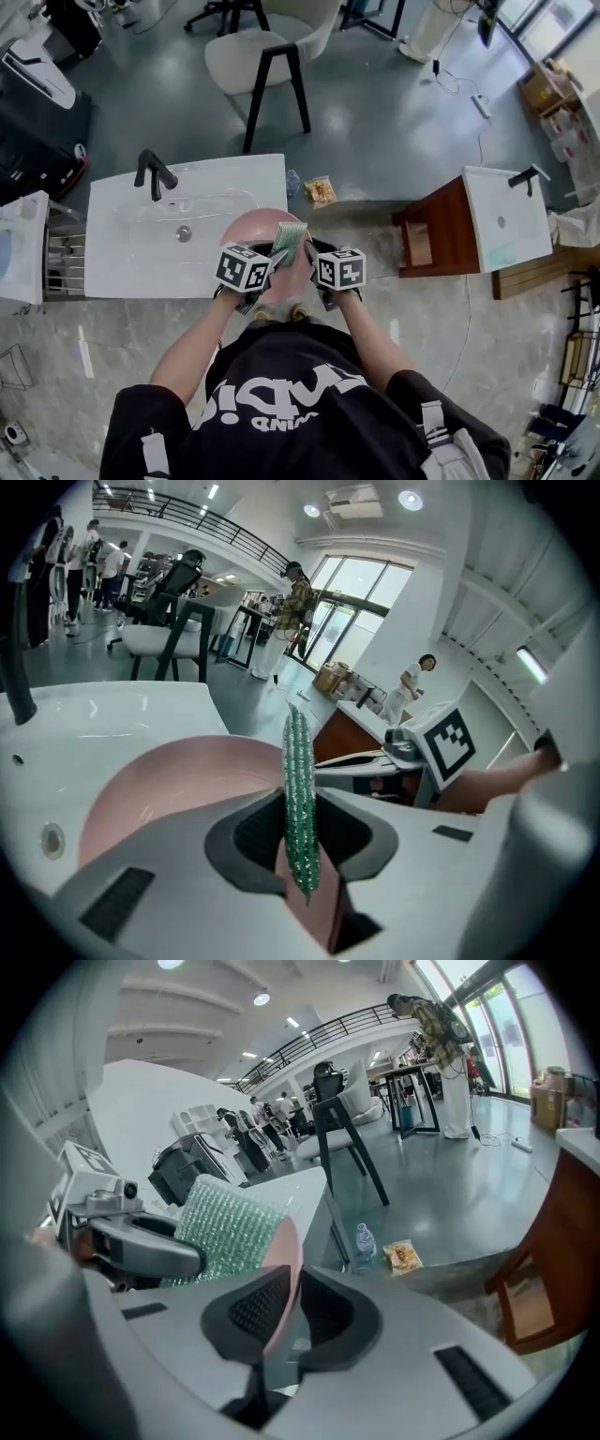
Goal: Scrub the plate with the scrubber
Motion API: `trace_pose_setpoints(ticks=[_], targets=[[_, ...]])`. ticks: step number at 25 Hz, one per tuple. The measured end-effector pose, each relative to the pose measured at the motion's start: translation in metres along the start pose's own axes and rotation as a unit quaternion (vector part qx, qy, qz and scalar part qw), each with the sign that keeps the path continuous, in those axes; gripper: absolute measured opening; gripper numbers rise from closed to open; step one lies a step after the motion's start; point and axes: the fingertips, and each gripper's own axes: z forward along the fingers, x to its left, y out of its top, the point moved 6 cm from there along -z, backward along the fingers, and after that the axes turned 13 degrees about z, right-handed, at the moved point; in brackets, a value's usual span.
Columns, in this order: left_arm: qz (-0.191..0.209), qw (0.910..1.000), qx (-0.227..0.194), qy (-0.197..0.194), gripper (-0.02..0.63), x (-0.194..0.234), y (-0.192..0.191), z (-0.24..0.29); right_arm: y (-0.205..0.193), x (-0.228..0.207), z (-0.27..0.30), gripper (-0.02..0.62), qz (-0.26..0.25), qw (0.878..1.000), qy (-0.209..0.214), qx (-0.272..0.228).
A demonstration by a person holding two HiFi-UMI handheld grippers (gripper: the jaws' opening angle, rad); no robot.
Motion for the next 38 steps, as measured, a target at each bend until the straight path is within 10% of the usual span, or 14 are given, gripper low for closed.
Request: trace_pose_setpoints(ticks=[38], targets=[[0.110,0.9832,0.093,0.111,0.098,0.072,0.012,0.038,0.001,0.004,0.001,0.035,-0.023,0.999,-0.031,-0.002]])
